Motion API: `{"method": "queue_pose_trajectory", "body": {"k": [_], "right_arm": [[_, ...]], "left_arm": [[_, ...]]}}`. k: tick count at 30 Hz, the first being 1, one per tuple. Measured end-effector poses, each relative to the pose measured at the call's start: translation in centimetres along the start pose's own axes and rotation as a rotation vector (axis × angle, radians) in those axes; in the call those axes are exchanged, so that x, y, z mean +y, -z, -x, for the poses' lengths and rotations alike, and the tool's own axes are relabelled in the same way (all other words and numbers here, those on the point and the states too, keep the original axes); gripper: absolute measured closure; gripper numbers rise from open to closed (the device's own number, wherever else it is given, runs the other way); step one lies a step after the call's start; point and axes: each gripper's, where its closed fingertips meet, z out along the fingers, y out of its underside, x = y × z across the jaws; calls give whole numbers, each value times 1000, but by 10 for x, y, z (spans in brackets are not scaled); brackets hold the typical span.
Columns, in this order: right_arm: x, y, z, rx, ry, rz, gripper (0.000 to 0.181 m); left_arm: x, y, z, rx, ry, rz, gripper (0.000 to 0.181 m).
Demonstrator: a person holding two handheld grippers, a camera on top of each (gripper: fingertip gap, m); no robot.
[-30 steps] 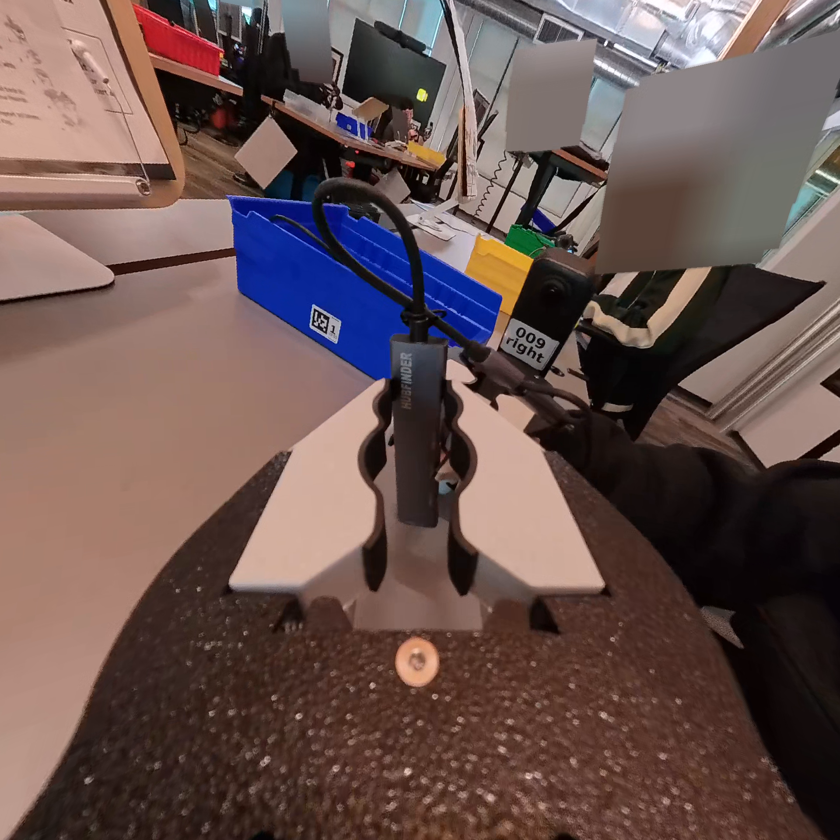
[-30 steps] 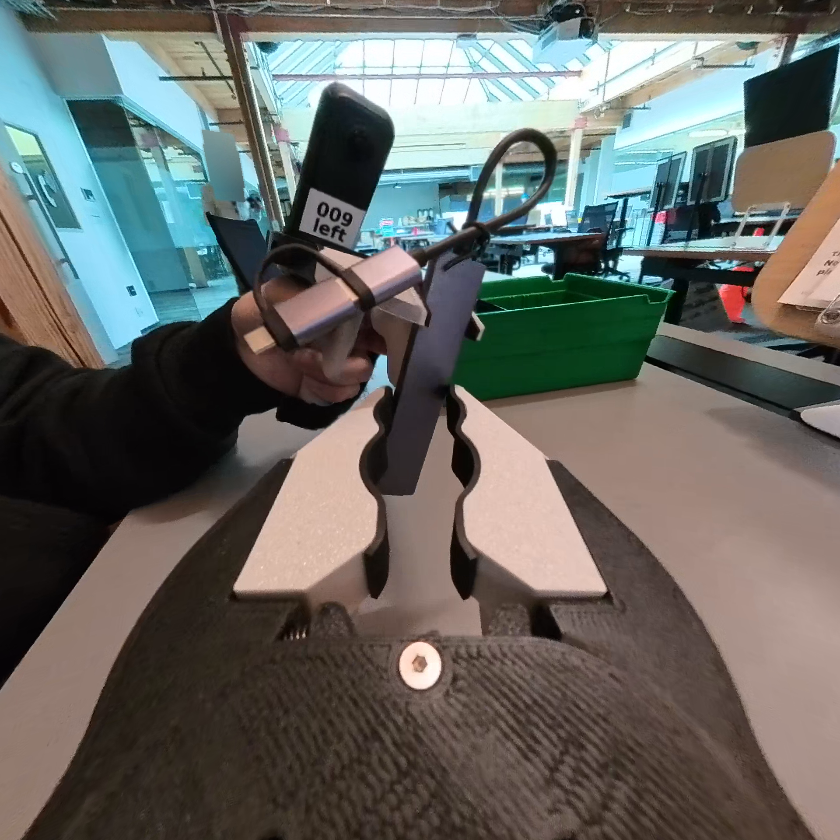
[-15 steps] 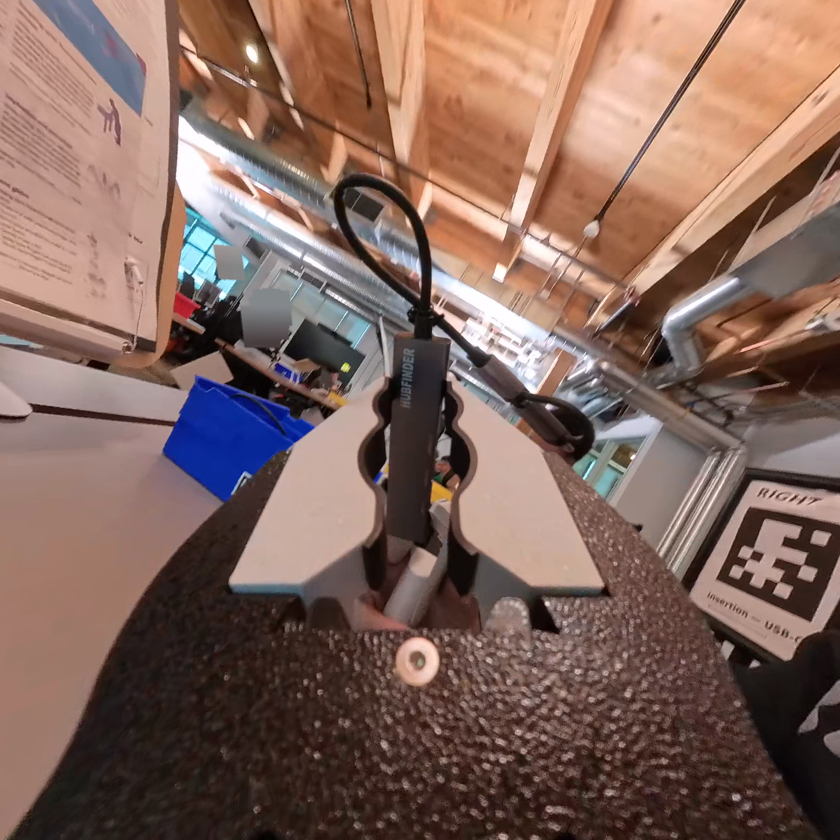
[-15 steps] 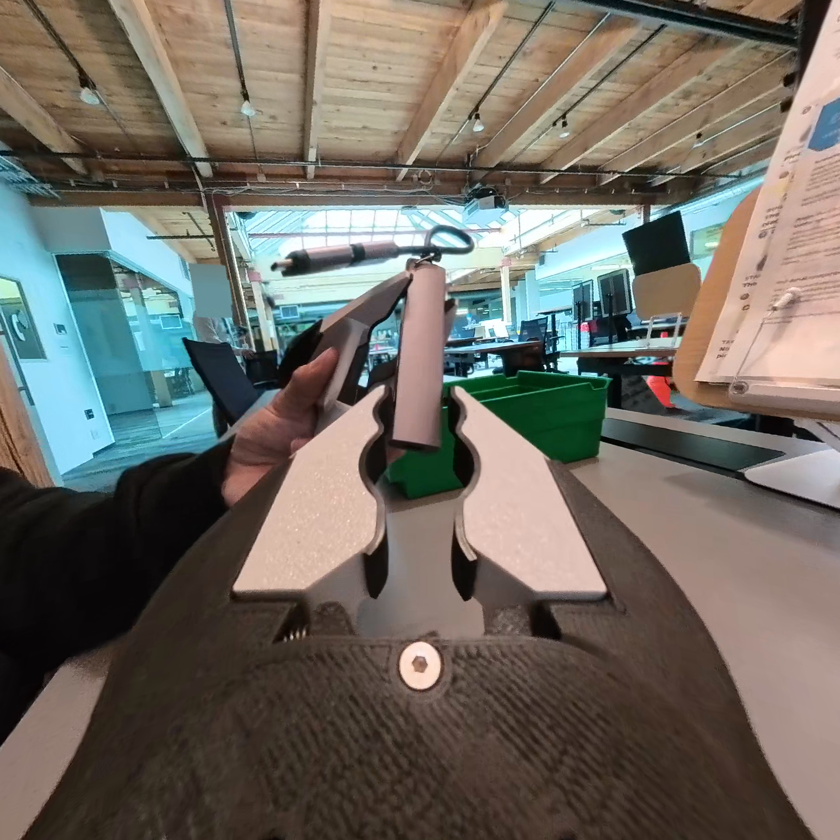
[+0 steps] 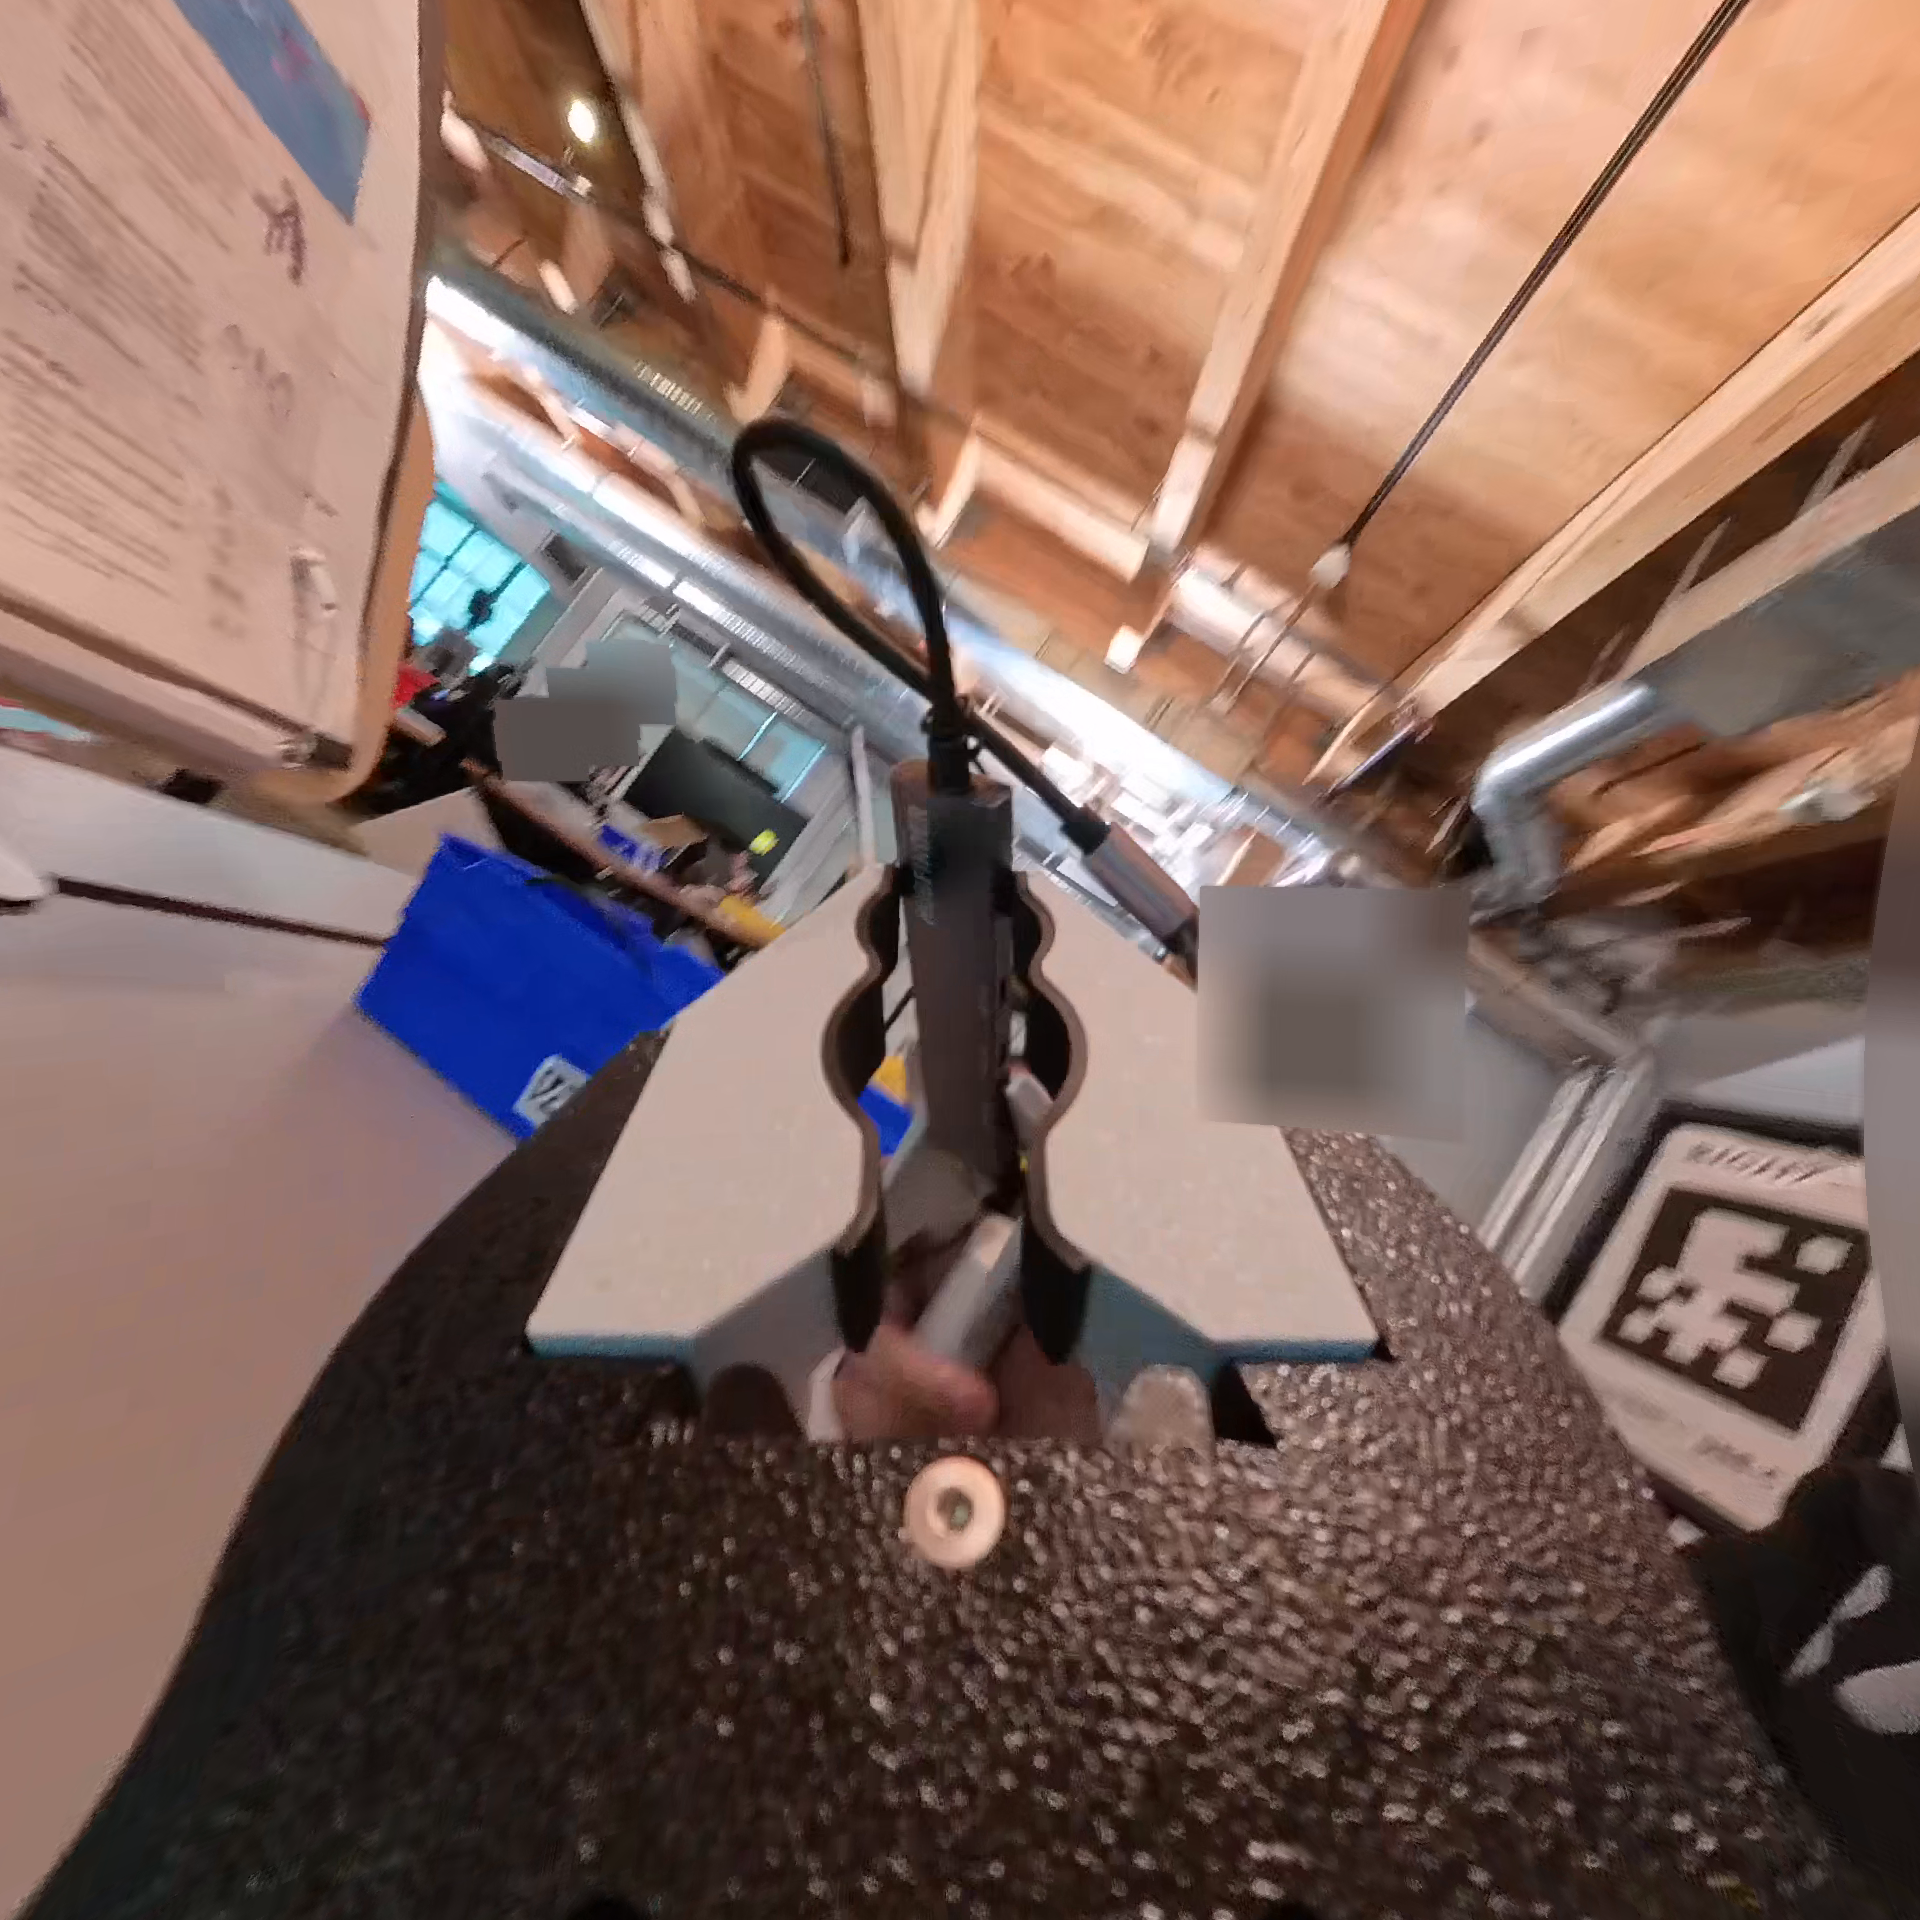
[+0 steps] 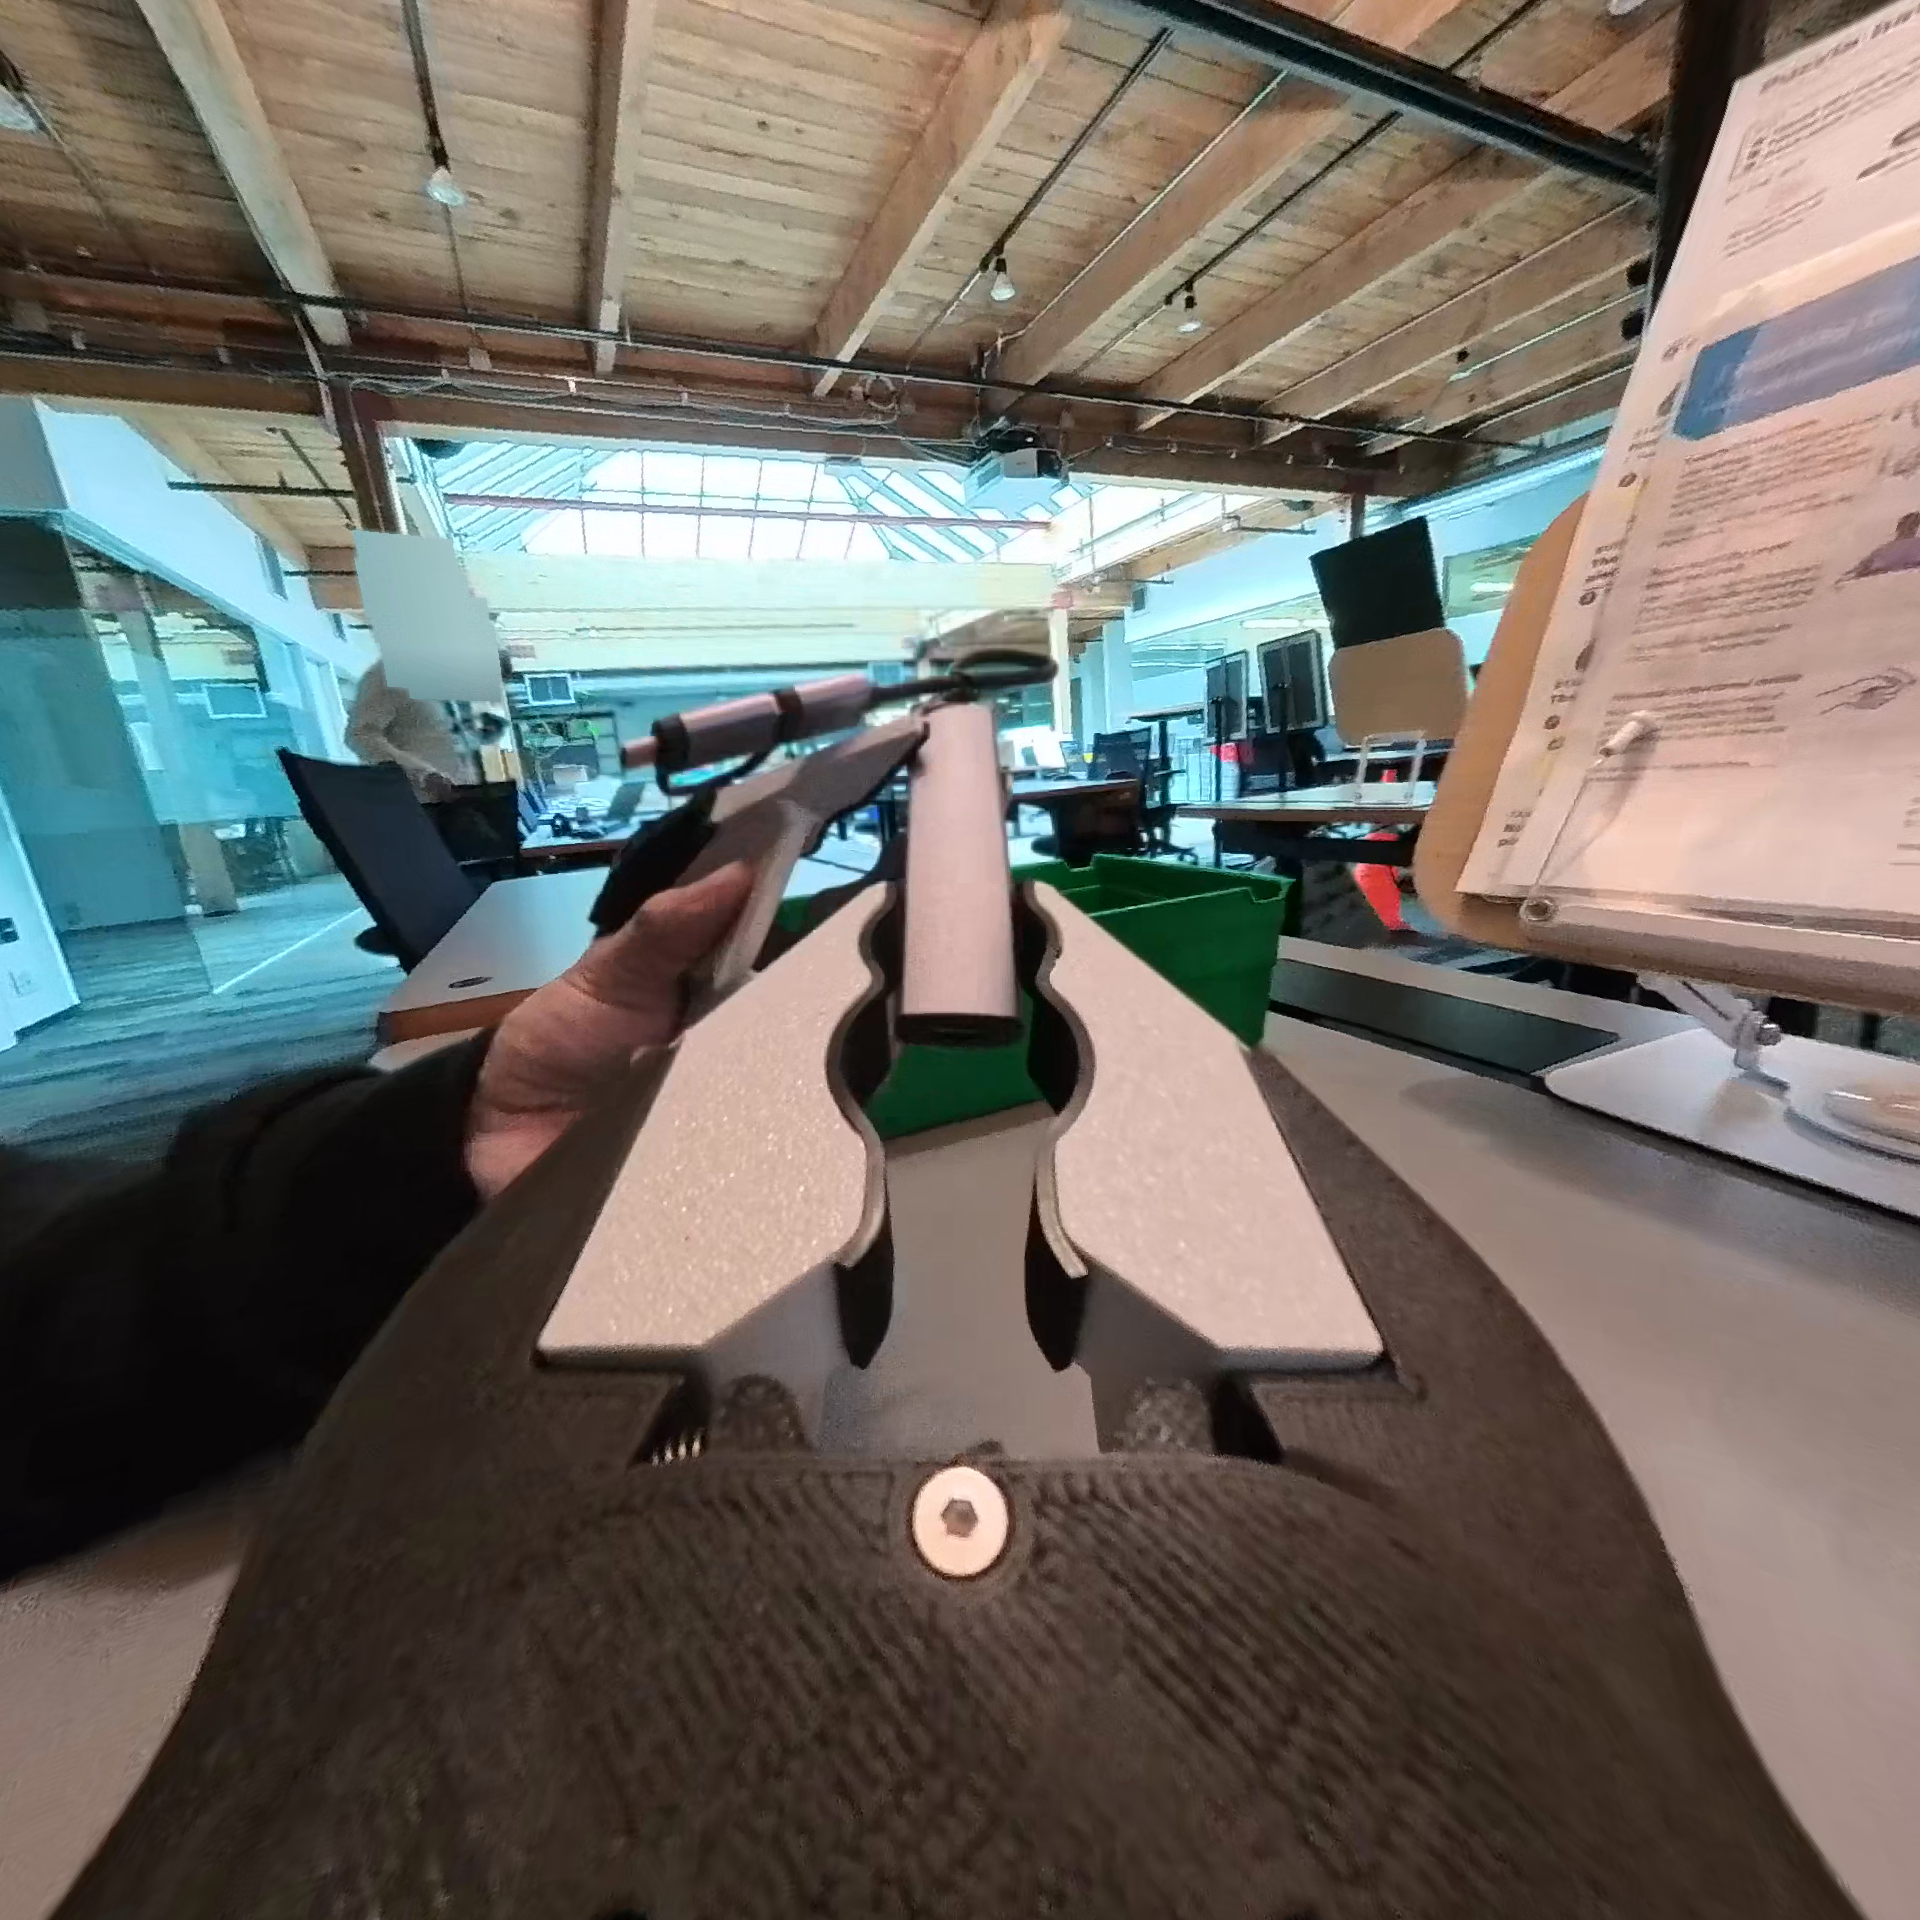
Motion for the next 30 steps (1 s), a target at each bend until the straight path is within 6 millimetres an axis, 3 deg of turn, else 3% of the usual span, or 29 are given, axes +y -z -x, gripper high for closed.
{"method": "queue_pose_trajectory", "body": {"k": [4, 9, 14, 17, 21, 24, 27, 30], "right_arm": [[-4, 9, -16, 77, 67, 39, 161], [-19, 22, -36, 118, -16, -8, 161], [-14, 26, -40, 150, 134, 68, 161], [-5, 22, -32, 120, 215, 113, 161], [18, 14, -11, 40, 430, 227, 161], [35, 8, 3, -10, 542, 293, 161], [40, 4, 11, -27, 579, 300, 161], [40, 5, 9, -27, 576, 297, 162]], "left_arm": [[4, 12, 18, -180, -190, 230, 157], [-19, 44, 41, -409, -356, 339, 143], [-25, 44, 27, -406, -208, 339, 120], [-12, 39, 21, -388, -120, 385, 120], [15, 42, 31, -403, -37, 495, 119], [28, 40, 32, -351, 73, 512, 128], [37, 39, 28, -269, 172, 517, 168], [37, 37, 27, -203, 304, 469, 173]]}}
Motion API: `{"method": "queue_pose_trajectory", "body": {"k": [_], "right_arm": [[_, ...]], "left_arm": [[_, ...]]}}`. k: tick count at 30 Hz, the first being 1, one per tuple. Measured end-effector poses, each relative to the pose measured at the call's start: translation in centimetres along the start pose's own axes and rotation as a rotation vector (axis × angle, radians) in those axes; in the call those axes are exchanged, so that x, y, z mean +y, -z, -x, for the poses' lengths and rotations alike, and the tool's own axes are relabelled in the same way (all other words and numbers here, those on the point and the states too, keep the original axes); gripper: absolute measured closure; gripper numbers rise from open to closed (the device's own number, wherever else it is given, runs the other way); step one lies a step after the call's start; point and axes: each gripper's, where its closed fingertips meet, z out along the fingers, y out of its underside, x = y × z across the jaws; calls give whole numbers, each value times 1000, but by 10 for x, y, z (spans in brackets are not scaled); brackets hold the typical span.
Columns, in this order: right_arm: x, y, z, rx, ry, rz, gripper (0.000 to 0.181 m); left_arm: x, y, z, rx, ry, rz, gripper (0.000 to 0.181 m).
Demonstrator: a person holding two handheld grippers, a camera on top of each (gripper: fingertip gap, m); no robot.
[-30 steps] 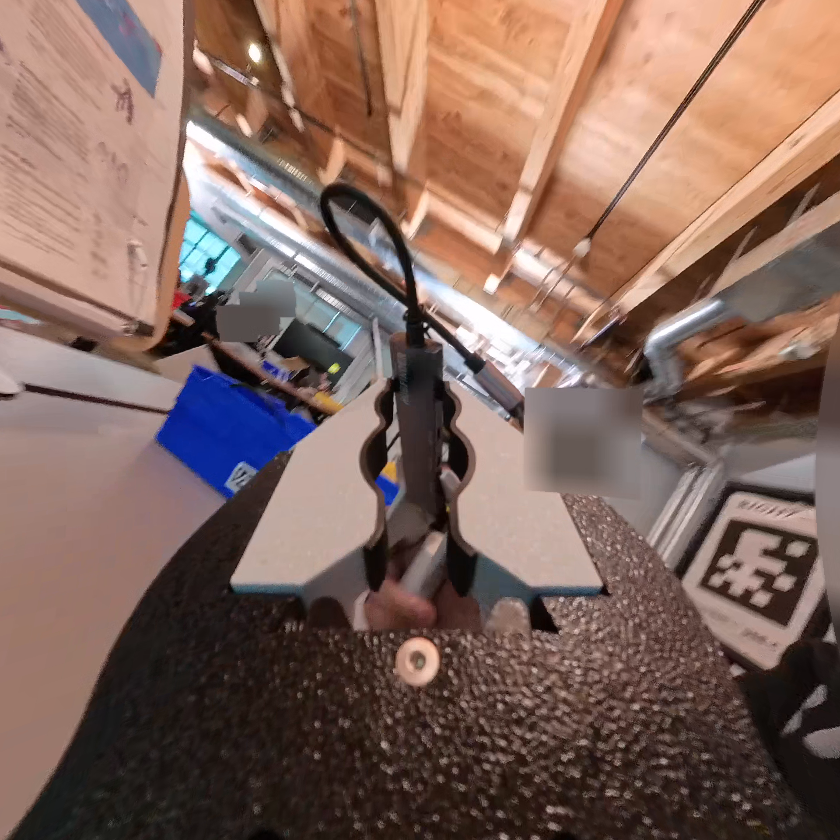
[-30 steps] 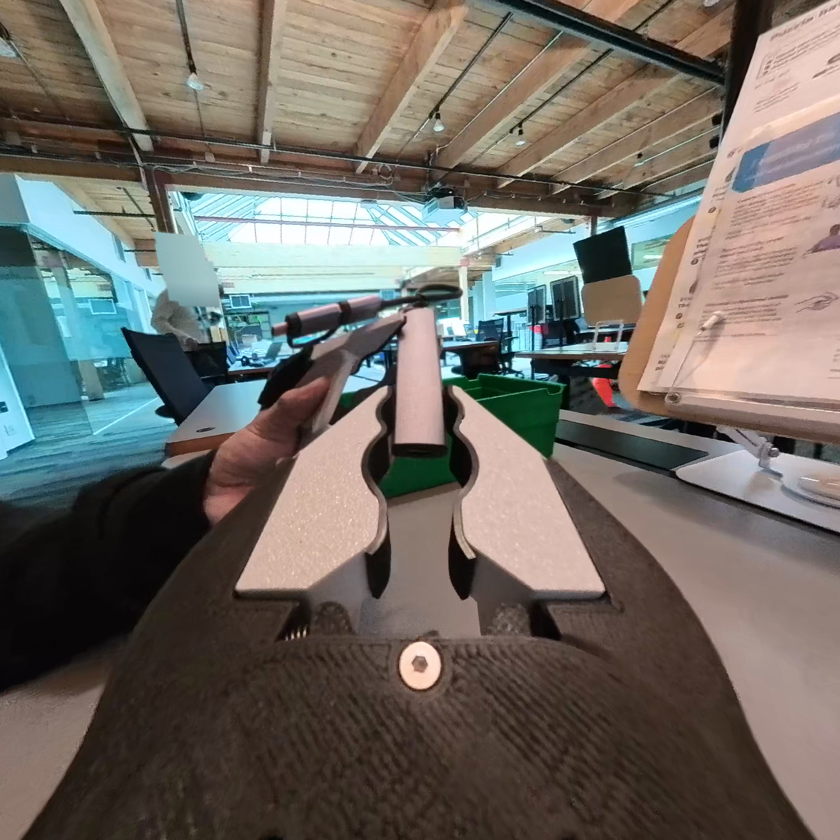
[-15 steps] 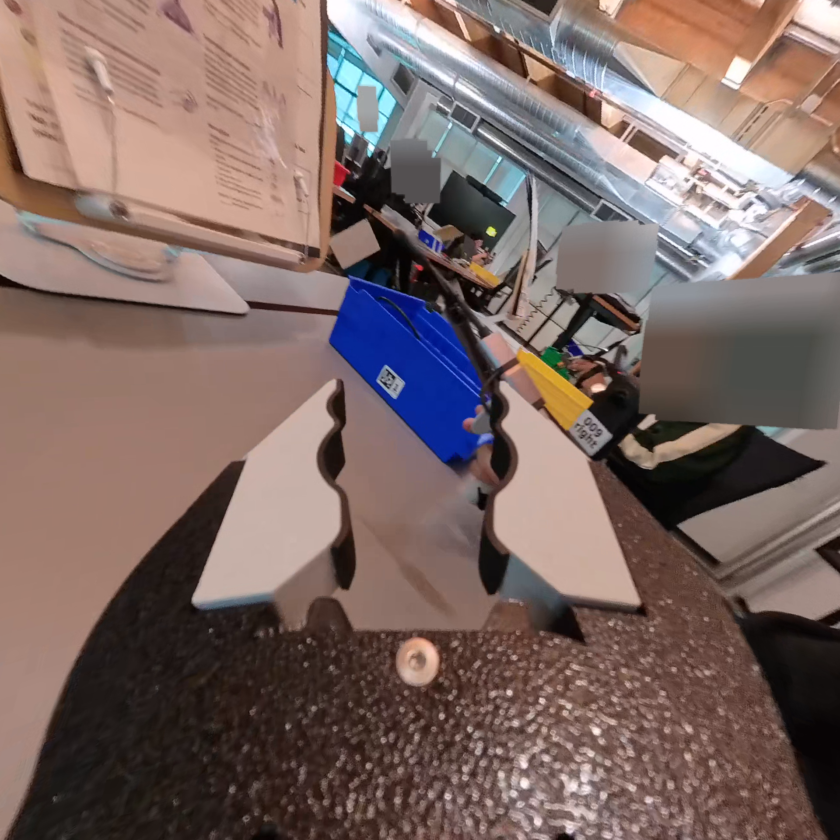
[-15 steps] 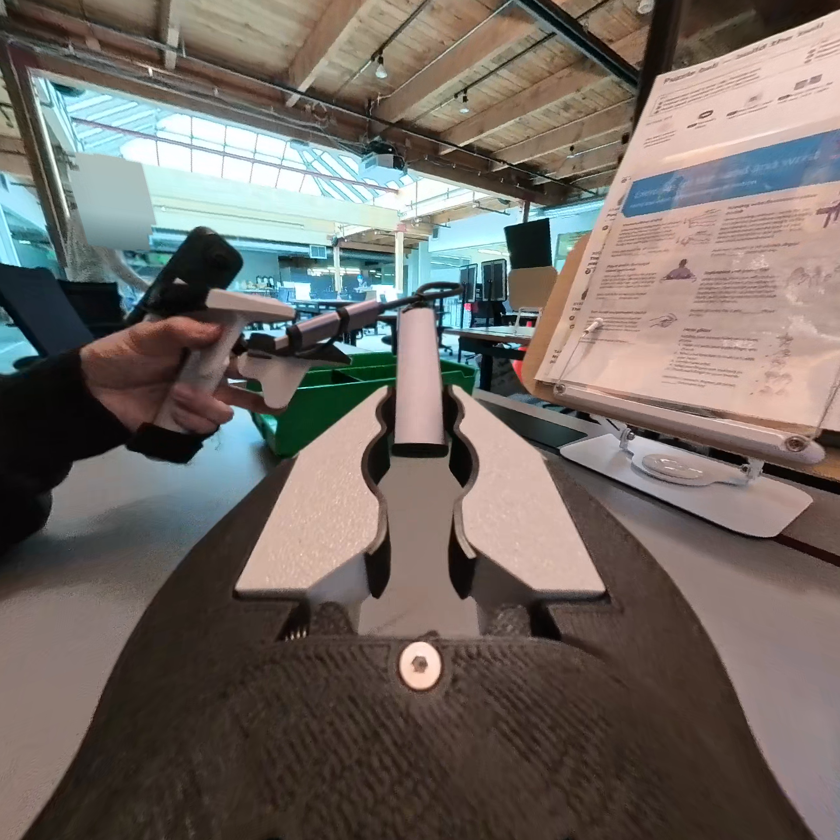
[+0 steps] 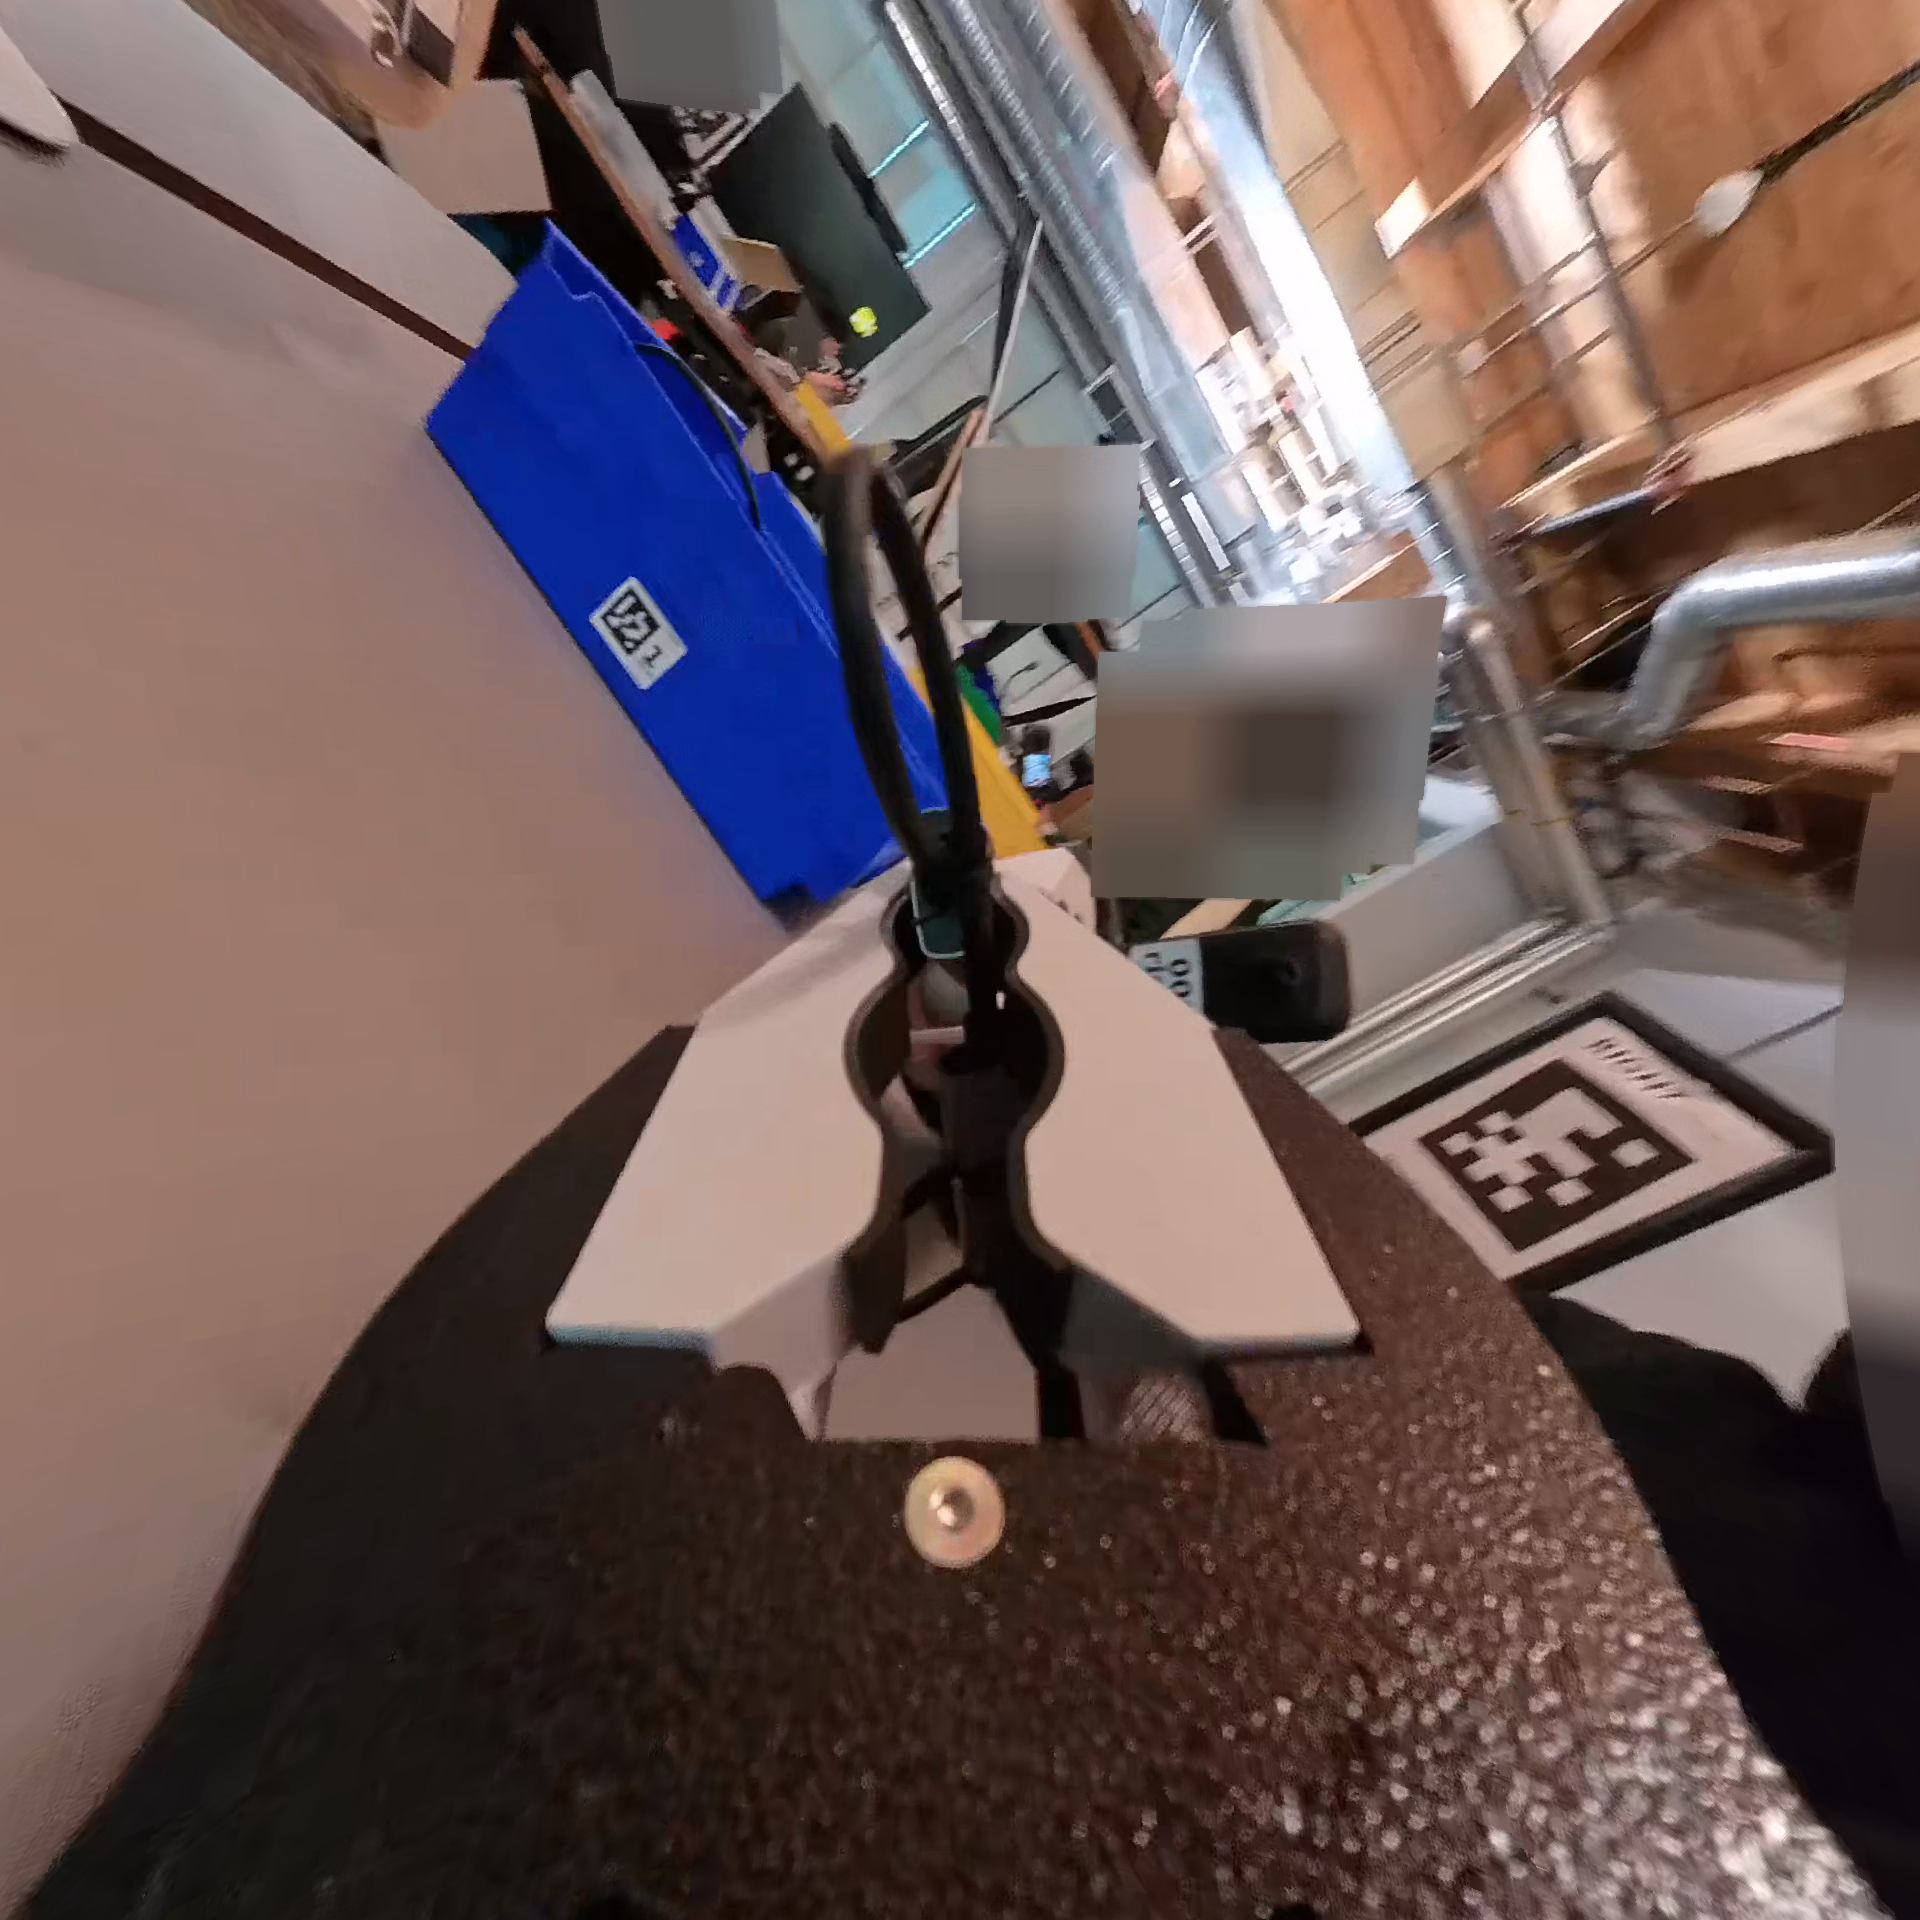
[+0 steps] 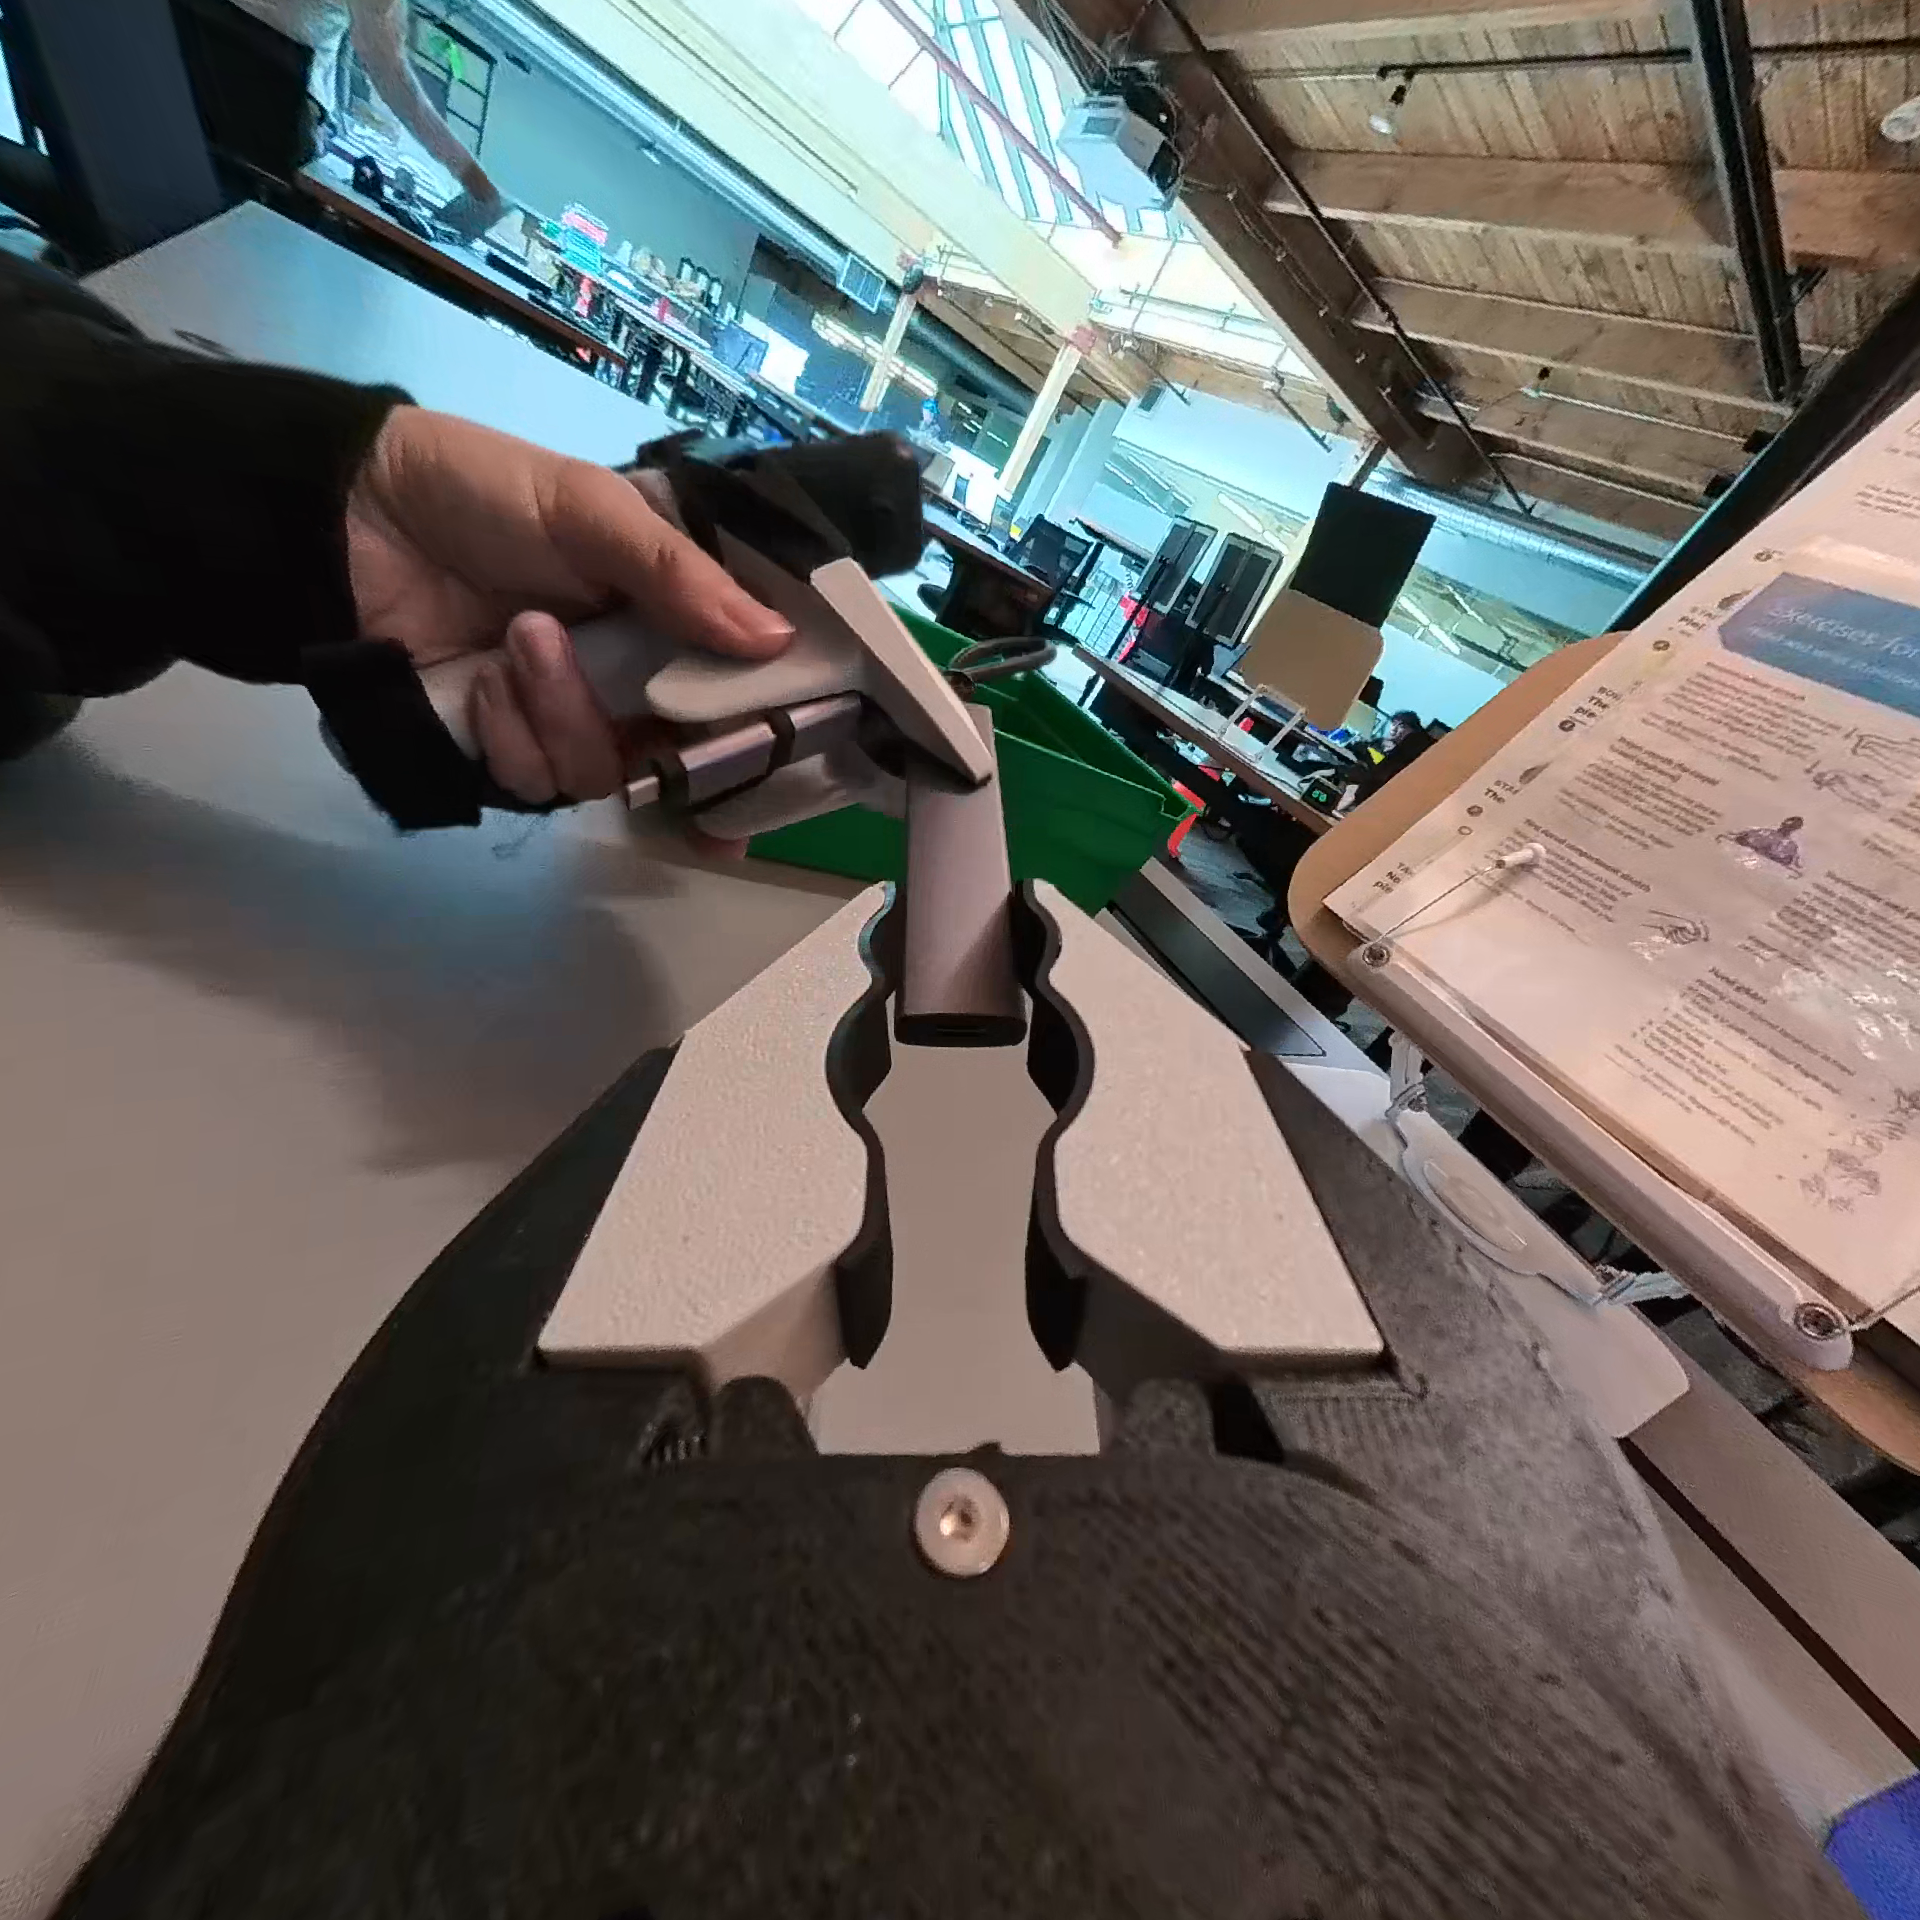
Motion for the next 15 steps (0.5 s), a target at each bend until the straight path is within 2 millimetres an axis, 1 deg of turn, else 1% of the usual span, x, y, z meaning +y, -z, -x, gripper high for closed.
{"method": "queue_pose_trajectory", "body": {"k": [2, 4, 6, 9, 13, 15], "right_arm": [[1, 1, -3, 26, 27, -18, 161], [-2, 4, -7, 64, 64, -52, 160], [-6, 6, -10, 80, 53, -73, 159], [-7, 7, -11, 74, 39, -87, 159], [-5, 5, -6, 53, 35, -80, 151], [-5, 5, -6, 54, 35, -76, 151]], "left_arm": [[-1, -2, 1, 40, 77, -29, 175], [-2, -6, 1, 75, 148, -55, 175], [-3, -9, 0, 104, 206, -73, 175], [-2, -11, 0, 116, 224, -76, 175], [-3, -9, 1, 99, 208, -73, 175], [-3, -8, 1, 96, 209, -74, 175]]}}
